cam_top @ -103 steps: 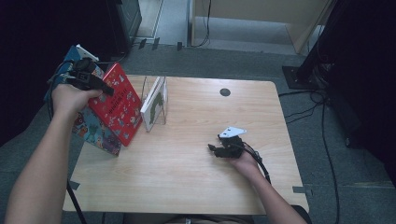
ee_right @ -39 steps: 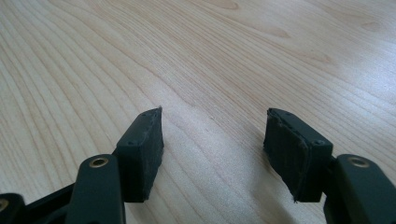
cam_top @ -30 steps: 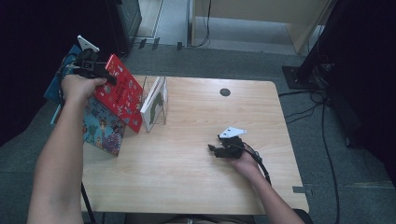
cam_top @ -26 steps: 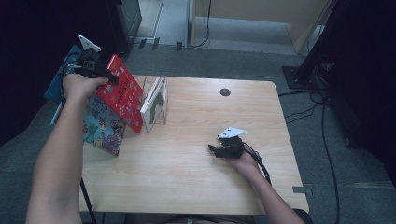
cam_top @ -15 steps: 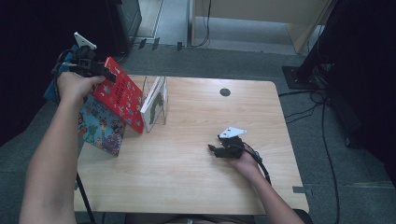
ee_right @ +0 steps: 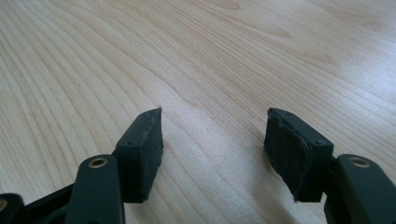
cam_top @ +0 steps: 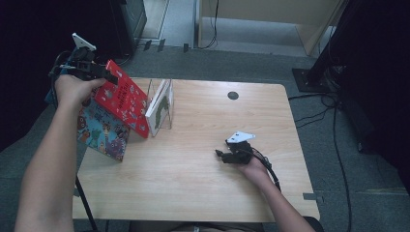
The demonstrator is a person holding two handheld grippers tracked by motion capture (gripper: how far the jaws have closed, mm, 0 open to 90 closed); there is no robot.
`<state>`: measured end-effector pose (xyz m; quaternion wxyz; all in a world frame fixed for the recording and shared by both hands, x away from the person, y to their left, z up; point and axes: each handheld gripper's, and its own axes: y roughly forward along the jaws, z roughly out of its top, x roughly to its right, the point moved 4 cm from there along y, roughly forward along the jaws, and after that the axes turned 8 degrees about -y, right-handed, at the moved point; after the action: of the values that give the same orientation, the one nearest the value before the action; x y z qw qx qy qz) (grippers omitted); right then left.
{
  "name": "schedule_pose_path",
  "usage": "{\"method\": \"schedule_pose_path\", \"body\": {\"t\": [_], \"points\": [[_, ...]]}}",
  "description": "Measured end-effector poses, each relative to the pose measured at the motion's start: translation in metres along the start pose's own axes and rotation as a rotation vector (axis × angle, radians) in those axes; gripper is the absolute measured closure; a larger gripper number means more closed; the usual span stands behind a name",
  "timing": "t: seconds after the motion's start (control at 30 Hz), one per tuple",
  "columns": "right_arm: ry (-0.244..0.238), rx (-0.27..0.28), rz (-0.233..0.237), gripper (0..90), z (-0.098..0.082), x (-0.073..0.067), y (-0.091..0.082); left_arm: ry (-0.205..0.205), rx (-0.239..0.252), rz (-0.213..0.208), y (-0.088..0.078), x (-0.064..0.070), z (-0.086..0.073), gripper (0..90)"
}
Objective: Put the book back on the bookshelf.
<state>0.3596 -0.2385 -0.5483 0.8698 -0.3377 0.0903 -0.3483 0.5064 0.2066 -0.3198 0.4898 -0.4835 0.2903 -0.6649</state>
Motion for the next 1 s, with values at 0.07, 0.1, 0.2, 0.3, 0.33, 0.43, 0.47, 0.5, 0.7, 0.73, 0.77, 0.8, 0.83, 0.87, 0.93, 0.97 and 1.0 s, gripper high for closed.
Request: {"method": "schedule_pose_path", "body": {"t": [0.07, 0.1, 0.2, 0.3, 0.33, 0.43, 0.47, 0.5, 0.7, 0.73, 0.77, 0.8, 0.83, 0.87, 0.93, 0.97, 1.0], "points": [[0.001, 0.001, 0.0, 37.3, 0.0, 0.0, 0.0, 0.008, -0.006, 0.0, -0.002, 0.0, -0.001, 49.0], [0.001, 0.001, 0.0, 37.3, 0.0, 0.0, 0.0, 0.006, -0.004, -0.004, -0.002, 0.0, -0.001, 48.6], [0.001, 0.0, 0.0, 37.2, 0.0, 0.0, 0.0, 0.004, 0.002, -0.008, -0.006, -0.002, -0.003, 48.6], [0.0, 0.001, 0.0, 37.2, 0.0, 0.0, 0.0, 0.012, 0.008, 0.004, -0.009, -0.002, -0.004, 46.9], [0.0, 0.0, 0.0, 37.2, 0.0, 0.0, 0.0, 0.016, 0.009, 0.004, -0.01, -0.002, -0.005, 47.0], [0.001, 0.001, 0.0, 37.2, 0.0, 0.0, 0.0, 0.014, 0.014, 0.0, -0.015, -0.002, -0.007, 46.3], [0.0, 0.001, -0.001, 37.2, 0.0, 0.0, 0.0, 0.015, 0.016, -0.003, -0.017, -0.002, -0.008, 46.0], [0.0, 0.0, 0.0, 37.2, 0.0, 0.0, 0.0, 0.012, 0.02, -0.003, -0.019, -0.003, -0.008, 46.0], [0.0, 0.0, 0.0, 37.2, 0.0, 0.0, 0.0, 0.015, 0.034, -0.019, -0.029, -0.001, -0.011, 44.8], [0.0, 0.0, 0.0, 37.2, 0.0, 0.0, 0.0, 0.017, 0.036, -0.019, -0.03, -0.001, -0.012, 44.8], [-0.001, 0.0, 0.0, 37.2, 0.0, 0.0, 0.0, 0.021, 0.038, -0.018, -0.031, -0.001, -0.013, 44.8], [-0.001, 0.0, -0.001, 37.2, 0.0, 0.0, 0.0, 0.03, 0.034, -0.014, -0.032, -0.001, -0.014, 44.9], [-0.001, 0.0, 0.0, 37.2, 0.0, 0.0, 0.0, 0.031, 0.039, -0.015, -0.033, -0.001, -0.015, 44.9], [-0.001, 0.0, -0.001, 37.2, 0.0, 0.0, 0.0, 0.034, 0.041, -0.018, -0.035, -0.001, -0.016, 44.8], [0.0, 0.001, -0.001, 37.2, 0.0, 0.0, 0.0, 0.042, 0.044, -0.024, -0.038, 0.001, -0.018, 44.7], [-0.001, 0.0, 0.0, 37.2, 0.0, 0.0, 0.0, 0.039, 0.051, -0.028, -0.041, 0.002, -0.019, 44.6], [0.0, 0.0, 0.0, 37.2, 0.0, 0.0, 0.0, 0.039, 0.051, -0.028, -0.041, 0.002, -0.019, 44.5]]}}
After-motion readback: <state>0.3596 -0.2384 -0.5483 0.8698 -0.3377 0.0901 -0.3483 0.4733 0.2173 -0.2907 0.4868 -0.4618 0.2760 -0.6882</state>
